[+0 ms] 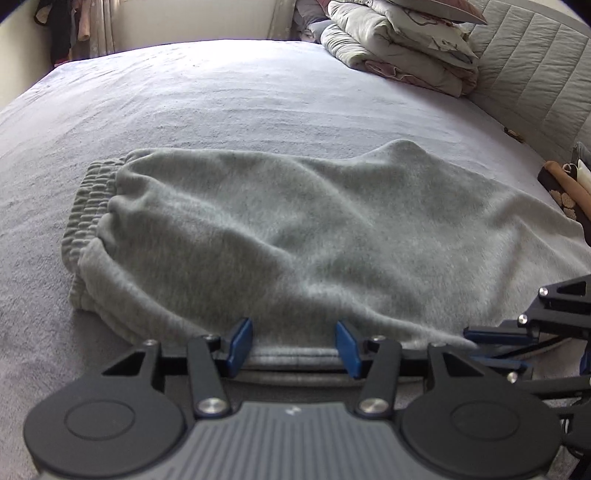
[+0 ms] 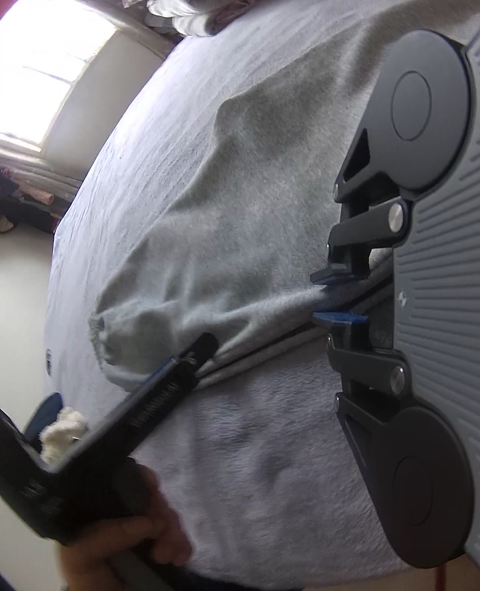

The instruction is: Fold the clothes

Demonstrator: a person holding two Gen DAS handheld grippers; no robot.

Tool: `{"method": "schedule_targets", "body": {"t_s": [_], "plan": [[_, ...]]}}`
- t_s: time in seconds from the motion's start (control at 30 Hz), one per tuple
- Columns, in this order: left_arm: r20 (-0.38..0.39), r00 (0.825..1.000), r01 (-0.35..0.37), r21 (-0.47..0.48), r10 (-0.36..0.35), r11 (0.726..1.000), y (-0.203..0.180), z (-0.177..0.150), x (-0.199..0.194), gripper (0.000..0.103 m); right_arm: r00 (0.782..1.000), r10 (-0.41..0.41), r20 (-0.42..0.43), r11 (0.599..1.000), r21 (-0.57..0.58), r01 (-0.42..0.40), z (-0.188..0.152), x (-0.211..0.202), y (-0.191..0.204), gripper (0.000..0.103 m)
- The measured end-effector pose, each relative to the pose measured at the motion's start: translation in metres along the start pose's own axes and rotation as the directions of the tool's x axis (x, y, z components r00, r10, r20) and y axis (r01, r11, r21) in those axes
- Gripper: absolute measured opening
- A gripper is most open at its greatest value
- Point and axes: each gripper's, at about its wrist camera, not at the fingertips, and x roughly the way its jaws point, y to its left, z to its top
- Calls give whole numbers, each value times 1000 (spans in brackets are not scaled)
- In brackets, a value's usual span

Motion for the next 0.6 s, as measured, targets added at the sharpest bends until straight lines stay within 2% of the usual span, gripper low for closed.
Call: {"method": "schedule_targets", "body": {"t_s": [0.1, 0.2, 0.37, 0.43, 0.5, 0.6], "plan": [[2, 1000, 0, -7, 0, 1000, 1, 0, -2, 52, 1000, 1, -4, 999, 32, -1, 3, 2, -5, 18], [13, 1000, -9, -22, 9, 1000, 3, 0, -8, 51, 999, 28, 19, 997, 73, -30, 6, -10, -10, 7], [45, 999, -28, -13, 28, 1000, 2, 0, -19, 52, 995, 72, 69, 989, 121, -80, 8, -32, -17, 6], [31, 999, -31, -13, 31, 999, 2, -1, -15, 52, 995, 81, 51, 989, 123, -86, 5, -28, -16, 6], [5, 999, -45, -3, 45, 999, 2, -1, -6, 52, 997, 76, -15, 992, 107, -74, 0, -11, -10, 5], [-4, 998, -60, 4, 60, 998, 2, 1, -2, 52, 998, 46, -36, 995, 87, -43, 0, 1, -4, 6]]}}
